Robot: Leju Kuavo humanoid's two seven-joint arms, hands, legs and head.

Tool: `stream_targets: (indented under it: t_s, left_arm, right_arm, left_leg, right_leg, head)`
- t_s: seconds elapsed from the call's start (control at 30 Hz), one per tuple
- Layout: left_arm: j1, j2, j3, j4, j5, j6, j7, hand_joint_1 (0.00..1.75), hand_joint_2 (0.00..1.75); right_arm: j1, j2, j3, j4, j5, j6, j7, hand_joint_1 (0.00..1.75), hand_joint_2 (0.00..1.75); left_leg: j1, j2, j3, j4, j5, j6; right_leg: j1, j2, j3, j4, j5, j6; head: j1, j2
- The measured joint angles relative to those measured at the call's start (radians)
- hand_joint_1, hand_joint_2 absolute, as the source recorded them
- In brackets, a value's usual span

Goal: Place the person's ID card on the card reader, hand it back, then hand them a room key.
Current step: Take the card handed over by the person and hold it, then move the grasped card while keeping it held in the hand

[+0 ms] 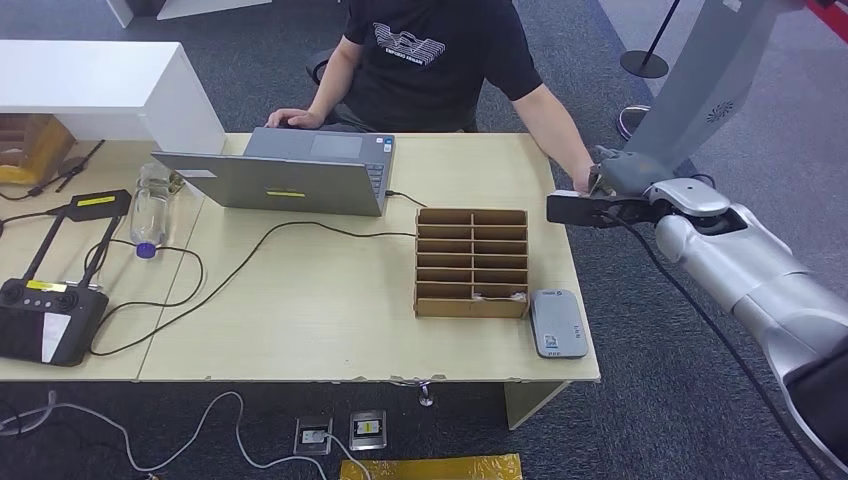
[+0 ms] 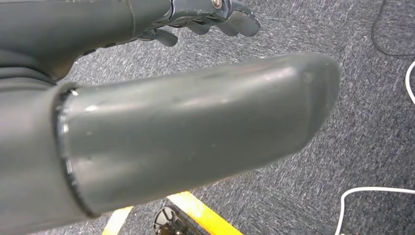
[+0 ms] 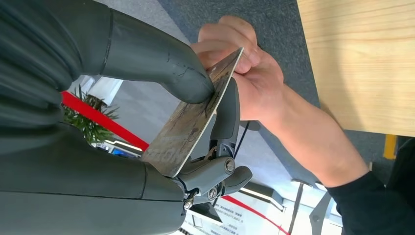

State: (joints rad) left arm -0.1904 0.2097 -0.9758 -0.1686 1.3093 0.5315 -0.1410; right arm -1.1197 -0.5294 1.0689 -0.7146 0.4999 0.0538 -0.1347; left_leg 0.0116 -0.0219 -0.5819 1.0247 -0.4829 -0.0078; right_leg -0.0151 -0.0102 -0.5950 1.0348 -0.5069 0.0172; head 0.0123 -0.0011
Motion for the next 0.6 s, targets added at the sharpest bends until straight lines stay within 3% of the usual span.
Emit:
stream_targets:
  t_s: [0.37, 0.6]
  left_arm:
    - [0.009, 0.0, 0.0, 0.0, 0.008, 0.007, 0.003, 0.0, 0.0]
    - [0.027, -0.005, 0.002, 0.0, 0.021, 0.014, 0.0, 0.0, 0.0]
  right_arm:
    - [0.023, -0.016, -0.016, -0.003, 0.046, 0.001, 0.011, 1.75, 1.75]
    - [0.096, -0.102, -0.039, -0.14, -0.045, 0.037, 0.128, 1.75, 1.75]
  left_leg:
    - [0.0, 0.001, 0.0, 0.0, 0.0, 0.0]
    - [0.0, 0.001, 0.001, 0.0, -0.001, 0.001]
  right_leg:
    - [0.0, 0.0, 0.0, 0.0, 0.0, 0.0]
    - [0.0, 0.001, 0.0, -0.001, 0.0, 0.0]
  head:
    - [0.0, 0.0]
    - [0.0, 0.0]
